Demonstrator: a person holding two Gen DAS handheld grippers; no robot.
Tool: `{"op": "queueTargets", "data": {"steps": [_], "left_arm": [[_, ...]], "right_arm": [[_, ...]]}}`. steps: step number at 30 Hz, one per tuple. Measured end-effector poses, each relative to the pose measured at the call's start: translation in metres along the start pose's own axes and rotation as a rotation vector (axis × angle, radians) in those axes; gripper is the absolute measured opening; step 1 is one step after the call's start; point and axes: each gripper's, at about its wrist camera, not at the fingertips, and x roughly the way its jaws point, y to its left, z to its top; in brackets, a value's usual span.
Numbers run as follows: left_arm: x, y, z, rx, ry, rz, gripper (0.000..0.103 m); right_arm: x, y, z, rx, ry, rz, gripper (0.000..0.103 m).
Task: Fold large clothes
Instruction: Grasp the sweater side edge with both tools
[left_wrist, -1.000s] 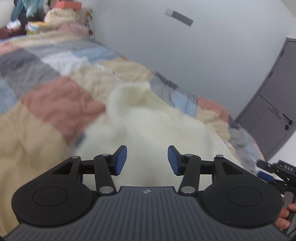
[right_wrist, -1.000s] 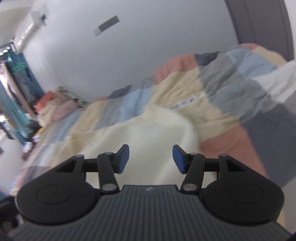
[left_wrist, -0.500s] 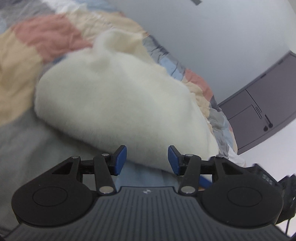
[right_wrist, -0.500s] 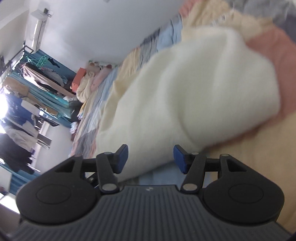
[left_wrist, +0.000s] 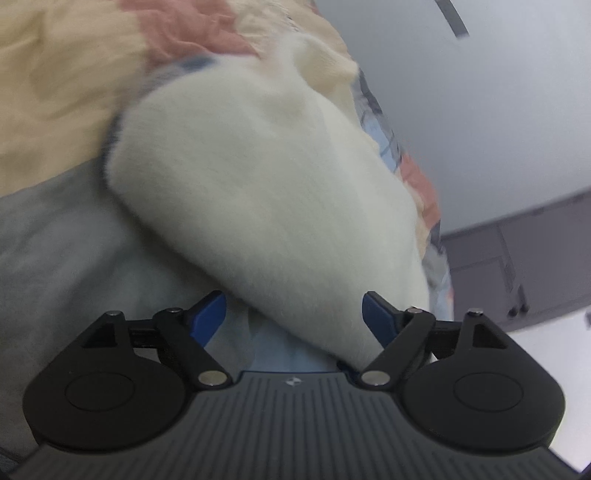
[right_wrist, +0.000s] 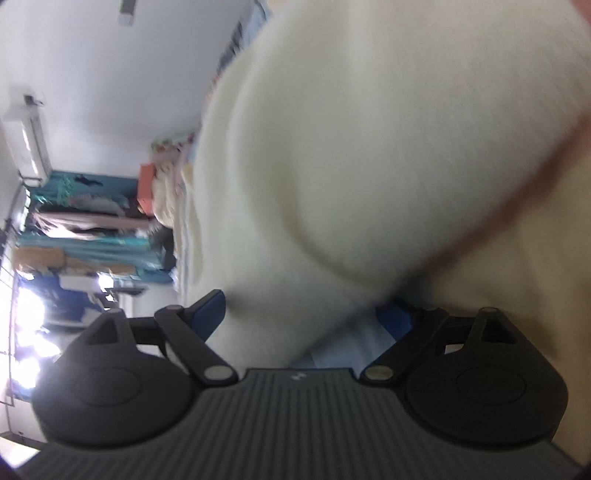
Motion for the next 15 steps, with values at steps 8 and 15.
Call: {"op": "queueTargets", "data": {"steps": [8, 15], "left_arm": [[-0.003, 0.033, 0.016, -0.214, -0.068, -0.11, 0.083], [0.004, 0.03, 0.015, -0.201, -0.116, -0.083, 0.082]], "right_arm": [[-0.02, 0.012, 0.0, 0.051, -0.063, 0.141, 0.092], [-0.019, -0.006, 0.001, 0.097, -0.066, 0.093, 0.091]]}}
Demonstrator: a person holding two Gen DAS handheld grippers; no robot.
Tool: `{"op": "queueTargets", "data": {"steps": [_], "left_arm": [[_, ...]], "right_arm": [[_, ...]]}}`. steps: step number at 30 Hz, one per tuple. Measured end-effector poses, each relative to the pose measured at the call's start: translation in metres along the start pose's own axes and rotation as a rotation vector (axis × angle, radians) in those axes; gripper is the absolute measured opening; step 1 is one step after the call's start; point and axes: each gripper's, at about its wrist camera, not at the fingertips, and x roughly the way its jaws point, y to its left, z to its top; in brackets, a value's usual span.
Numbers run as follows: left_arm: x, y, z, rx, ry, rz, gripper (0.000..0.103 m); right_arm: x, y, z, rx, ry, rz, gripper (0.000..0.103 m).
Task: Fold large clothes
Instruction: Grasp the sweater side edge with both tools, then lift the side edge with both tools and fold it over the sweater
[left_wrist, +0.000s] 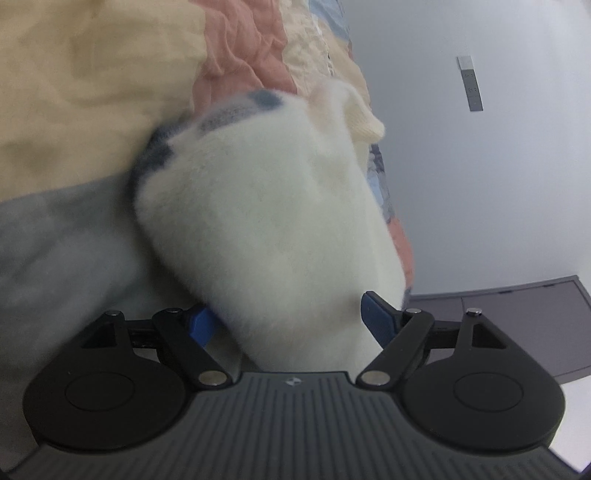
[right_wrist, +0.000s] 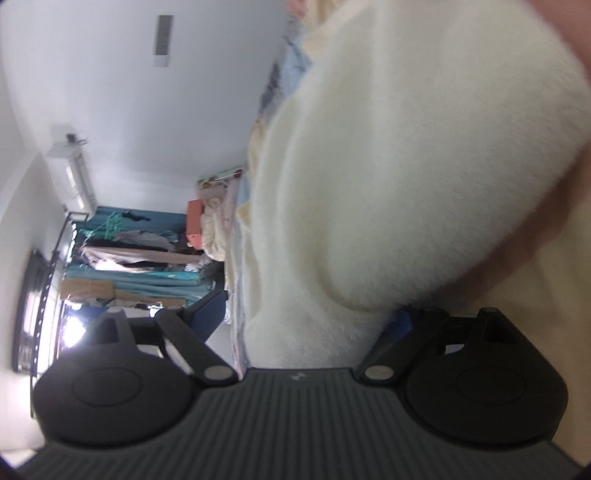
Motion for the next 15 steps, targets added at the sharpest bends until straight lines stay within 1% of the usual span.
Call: {"op": "queueTargets", "data": {"steps": [2, 3, 4, 5, 6, 7, 8, 9, 10, 11, 12, 13, 15], "left_arm": [[0.002, 0.002, 0.004, 0.008, -0.03, 0.026, 0.074], [0.003, 0.003, 0.005, -0.004, -0.039, 0.028, 0.072], [0.002, 0.005, 0.006, -0.007, -0.043, 0.032, 0.068], [0.002, 0.005, 0.006, 0.002, -0.049, 0.043, 0.064], [0.003, 0.003, 0.007, 0.024, -0.053, 0.06, 0.062], [0.004, 0.0, 0.007, 0.051, -0.06, 0.081, 0.058], [0.004, -0.003, 0.006, 0.074, -0.068, 0.1, 0.054], [0.005, -0.006, 0.007, 0.09, -0.079, 0.11, 0.052], [0.004, -0.008, 0.006, 0.099, -0.091, 0.115, 0.047], [0.002, -0.011, 0.005, 0.114, -0.106, 0.119, 0.043], [0.001, -0.014, 0.005, 0.133, -0.115, 0.12, 0.042], [-0.002, -0.017, 0.004, 0.155, -0.125, 0.119, 0.039], [-0.009, -0.022, 0.002, 0.189, -0.148, 0.103, 0.035]], "right_arm": [[0.002, -0.009, 0.002, 0.031, -0.024, -0.044, 0.091], [0.0, -0.012, 0.004, 0.044, -0.044, -0.063, 0.091], [-0.004, -0.016, 0.005, 0.057, -0.067, -0.079, 0.091], [-0.007, -0.018, 0.007, 0.068, -0.092, -0.1, 0.089], [-0.011, -0.019, 0.01, 0.064, -0.126, -0.13, 0.089], [-0.015, -0.02, 0.013, 0.045, -0.162, -0.152, 0.088], [-0.018, -0.018, 0.015, 0.037, -0.197, -0.17, 0.082], [-0.018, -0.018, 0.017, 0.037, -0.212, -0.188, 0.079], [-0.016, -0.017, 0.019, 0.032, -0.206, -0.208, 0.073], [-0.013, -0.018, 0.019, 0.039, -0.198, -0.212, 0.069], [-0.013, -0.02, 0.019, 0.058, -0.193, -0.192, 0.069], [-0.012, -0.021, 0.018, 0.068, -0.181, -0.171, 0.066], [-0.014, -0.016, 0.016, 0.045, -0.176, -0.166, 0.059]]}}
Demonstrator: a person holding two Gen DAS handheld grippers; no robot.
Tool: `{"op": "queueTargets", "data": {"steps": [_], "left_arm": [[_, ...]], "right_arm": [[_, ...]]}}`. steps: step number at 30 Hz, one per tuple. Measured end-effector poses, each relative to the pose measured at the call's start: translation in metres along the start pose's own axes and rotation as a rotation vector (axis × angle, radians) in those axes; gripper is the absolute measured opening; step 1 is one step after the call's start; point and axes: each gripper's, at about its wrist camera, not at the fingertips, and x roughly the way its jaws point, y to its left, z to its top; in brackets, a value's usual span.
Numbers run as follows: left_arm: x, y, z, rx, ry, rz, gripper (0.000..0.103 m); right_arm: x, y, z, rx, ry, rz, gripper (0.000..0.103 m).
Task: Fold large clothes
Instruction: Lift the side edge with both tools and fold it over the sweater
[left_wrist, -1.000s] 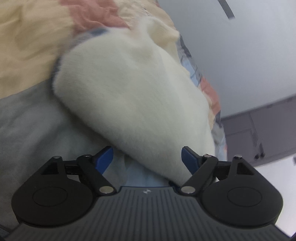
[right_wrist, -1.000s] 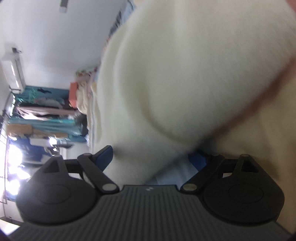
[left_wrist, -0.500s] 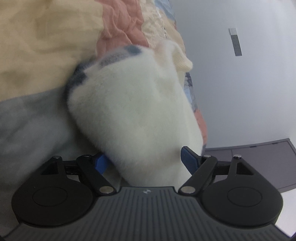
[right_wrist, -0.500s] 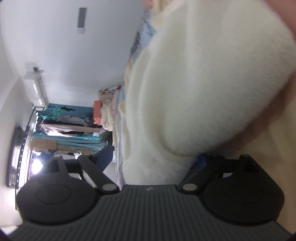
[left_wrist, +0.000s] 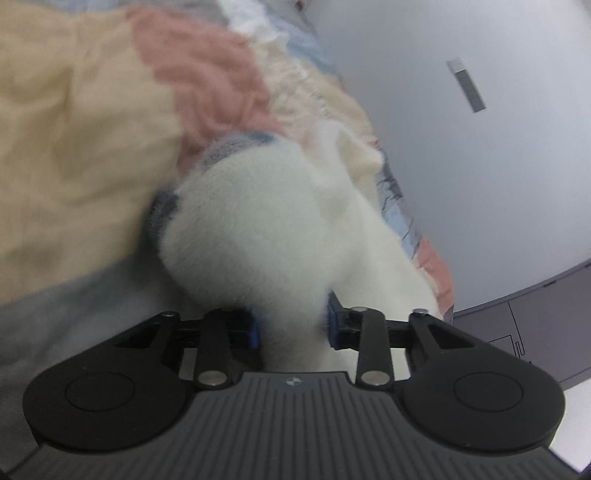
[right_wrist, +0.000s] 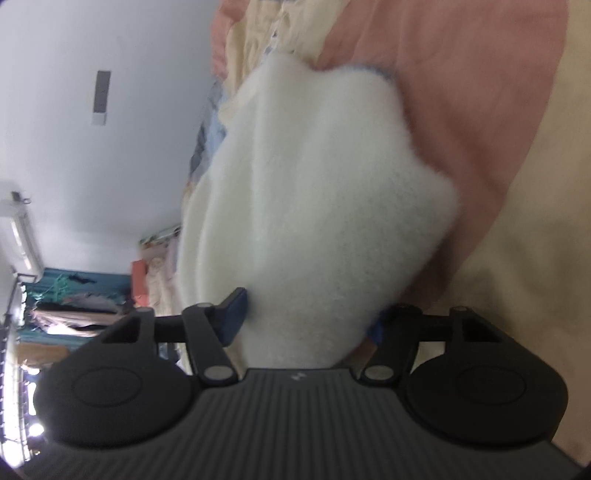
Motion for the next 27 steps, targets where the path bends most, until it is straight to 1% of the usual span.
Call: {"op": "queueTargets", "data": {"steps": [2, 3, 5, 7, 9, 11, 14, 15, 17, 19, 23, 27], "left_arm": [[-0.01, -0.005, -0.001, 0.029, -0.032, -0.018, 0.031], [-0.015, -0.008, -0.002, 0.047, -0.047, -0.031, 0.031], [-0.027, -0.015, -0.004, 0.07, -0.079, -0.063, 0.029], [-0.042, -0.022, -0.005, 0.111, -0.111, -0.083, 0.028], [-0.055, -0.029, -0.006, 0.134, -0.124, -0.093, 0.028], [-0.072, -0.034, -0.008, 0.15, -0.127, -0.097, 0.028], [-0.099, -0.035, -0.01, 0.136, -0.129, -0.108, 0.028], [-0.109, -0.035, -0.016, 0.139, -0.133, -0.105, 0.028], [-0.124, -0.039, -0.021, 0.184, -0.13, -0.083, 0.028], [-0.137, -0.041, -0.024, 0.187, -0.122, -0.077, 0.029], [-0.167, -0.043, -0.032, 0.178, -0.117, -0.092, 0.029], [-0.189, -0.039, -0.052, 0.203, -0.102, -0.122, 0.032]], "right_arm": [[-0.01, 0.005, -0.002, -0.026, -0.02, 0.011, 0.042], [-0.014, 0.009, -0.001, -0.034, -0.036, 0.021, 0.039], [-0.025, 0.015, 0.003, -0.035, -0.053, 0.081, 0.034], [-0.036, 0.024, 0.002, -0.078, -0.062, 0.121, 0.033], [-0.048, 0.027, 0.002, -0.122, -0.066, 0.136, 0.033], [-0.058, 0.037, -0.001, -0.169, -0.065, 0.137, 0.033], [-0.077, 0.052, -0.008, -0.24, -0.044, 0.142, 0.033], [-0.084, 0.057, -0.011, -0.265, -0.039, 0.145, 0.033], [-0.097, 0.061, -0.02, -0.304, -0.03, 0.134, 0.033], [-0.107, 0.064, -0.025, -0.335, -0.017, 0.115, 0.033], [-0.126, 0.065, -0.027, -0.351, -0.002, 0.13, 0.033], [-0.145, 0.055, -0.031, -0.334, -0.021, 0.147, 0.033]]}}
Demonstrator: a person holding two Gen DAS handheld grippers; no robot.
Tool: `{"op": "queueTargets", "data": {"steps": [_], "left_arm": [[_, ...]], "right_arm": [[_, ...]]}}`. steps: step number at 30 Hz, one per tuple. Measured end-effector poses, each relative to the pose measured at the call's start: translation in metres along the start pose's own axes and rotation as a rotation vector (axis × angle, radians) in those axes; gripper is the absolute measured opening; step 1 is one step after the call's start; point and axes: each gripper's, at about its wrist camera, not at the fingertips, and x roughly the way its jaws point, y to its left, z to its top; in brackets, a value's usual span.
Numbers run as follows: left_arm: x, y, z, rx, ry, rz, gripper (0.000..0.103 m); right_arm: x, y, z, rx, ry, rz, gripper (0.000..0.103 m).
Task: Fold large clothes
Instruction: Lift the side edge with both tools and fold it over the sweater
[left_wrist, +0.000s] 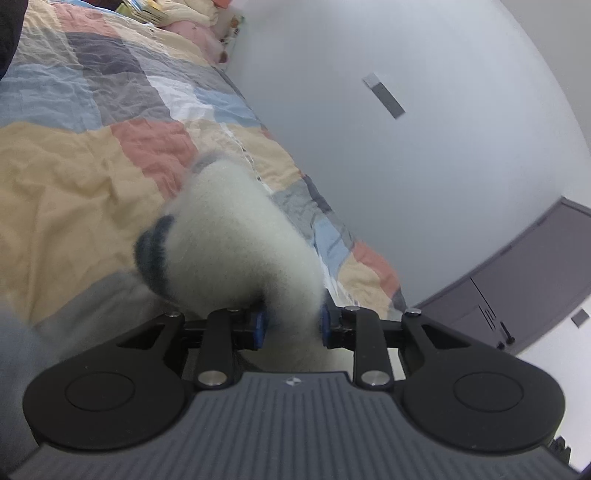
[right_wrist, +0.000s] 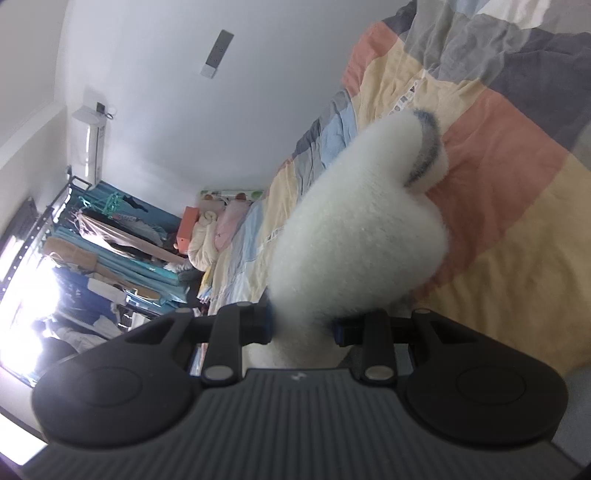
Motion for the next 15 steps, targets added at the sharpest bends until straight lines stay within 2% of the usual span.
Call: {"op": "queueTargets", "data": {"steps": [4, 8, 10, 13, 15], "left_arm": [[-0.005, 0.008, -0.014, 0.012, 0.039, -0.002, 0.034], [-0.001, 0.014, -0.01, -0.037, 0.056, -0.021, 0.036], [0.0, 0.013, -0.005, -0.061, 0.039, -0.048, 0.039], [0.003, 0.009, 0.007, -0.082, 0.011, -0.077, 0.04], [0.014, 0.009, 0.017, -0.099, 0.009, -0.087, 0.04]], "right_arm": [[-0.011, -0.02, -0.011, 0.03, 0.006, -0.012, 0.034], [-0.013, -0.028, -0.014, 0.05, 0.017, -0.008, 0.035], [-0.015, -0.024, -0.01, 0.054, -0.001, 0.043, 0.038], [-0.015, -0.018, 0.001, 0.06, -0.038, 0.161, 0.047], [-0.007, -0.011, 0.012, 0.046, -0.032, 0.178, 0.048]]}}
